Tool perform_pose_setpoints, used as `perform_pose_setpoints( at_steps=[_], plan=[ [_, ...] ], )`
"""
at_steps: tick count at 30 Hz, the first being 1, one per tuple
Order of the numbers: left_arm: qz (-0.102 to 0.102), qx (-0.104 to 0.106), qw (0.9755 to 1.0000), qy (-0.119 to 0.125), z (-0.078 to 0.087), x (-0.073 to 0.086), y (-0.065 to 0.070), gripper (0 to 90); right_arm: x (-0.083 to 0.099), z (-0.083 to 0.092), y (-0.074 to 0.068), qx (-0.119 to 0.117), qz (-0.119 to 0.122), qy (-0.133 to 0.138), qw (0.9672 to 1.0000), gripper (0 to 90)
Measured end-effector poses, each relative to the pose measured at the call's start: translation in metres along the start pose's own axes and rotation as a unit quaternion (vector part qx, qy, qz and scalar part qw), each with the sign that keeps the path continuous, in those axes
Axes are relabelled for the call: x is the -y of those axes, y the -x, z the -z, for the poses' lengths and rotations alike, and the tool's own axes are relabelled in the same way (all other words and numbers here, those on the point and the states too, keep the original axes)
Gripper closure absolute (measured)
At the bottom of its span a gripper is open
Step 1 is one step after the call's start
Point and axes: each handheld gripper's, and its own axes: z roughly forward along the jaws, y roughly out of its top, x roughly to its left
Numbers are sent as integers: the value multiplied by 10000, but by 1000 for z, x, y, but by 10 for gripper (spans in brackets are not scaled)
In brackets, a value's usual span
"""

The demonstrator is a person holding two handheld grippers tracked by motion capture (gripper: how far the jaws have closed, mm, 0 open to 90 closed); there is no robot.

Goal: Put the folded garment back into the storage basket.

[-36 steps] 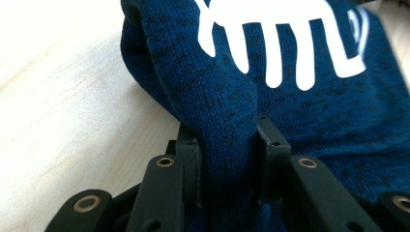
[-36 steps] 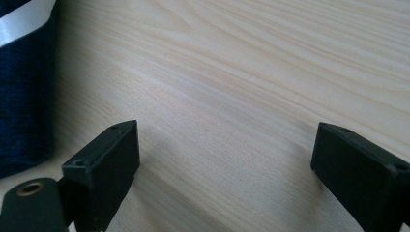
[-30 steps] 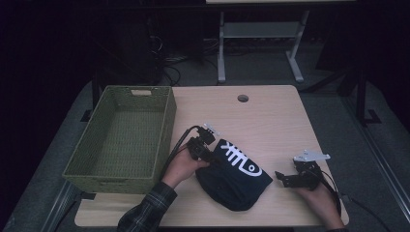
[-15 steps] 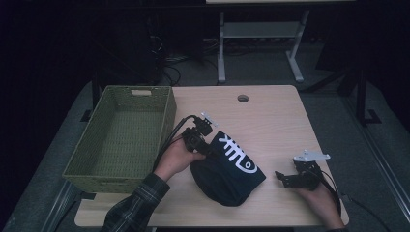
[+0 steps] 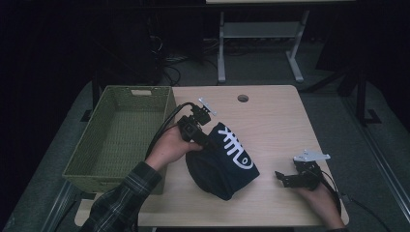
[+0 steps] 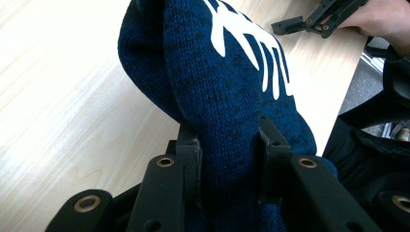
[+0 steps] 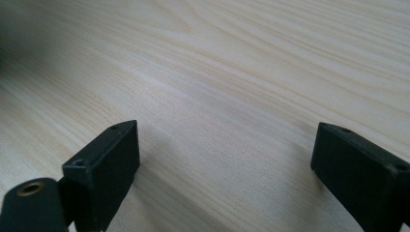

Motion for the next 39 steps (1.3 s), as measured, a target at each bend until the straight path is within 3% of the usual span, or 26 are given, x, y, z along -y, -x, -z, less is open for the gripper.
perform_pose_setpoints(
  at_steps=[15, 29, 39],
  plan=[
    [-86, -293, 9994, 162, 45, -10, 5, 690, 0, 0, 0, 2, -2, 5, 10000, 98],
    [-68, -554, 9980, 287, 93, -6, 3, 690, 0, 0, 0, 2, -5, 5, 10000, 98],
    [38, -817, 9958, 416, 130, 0, -1, 690, 0, 0, 0, 3, -6, 6, 10000, 98]
  ],
)
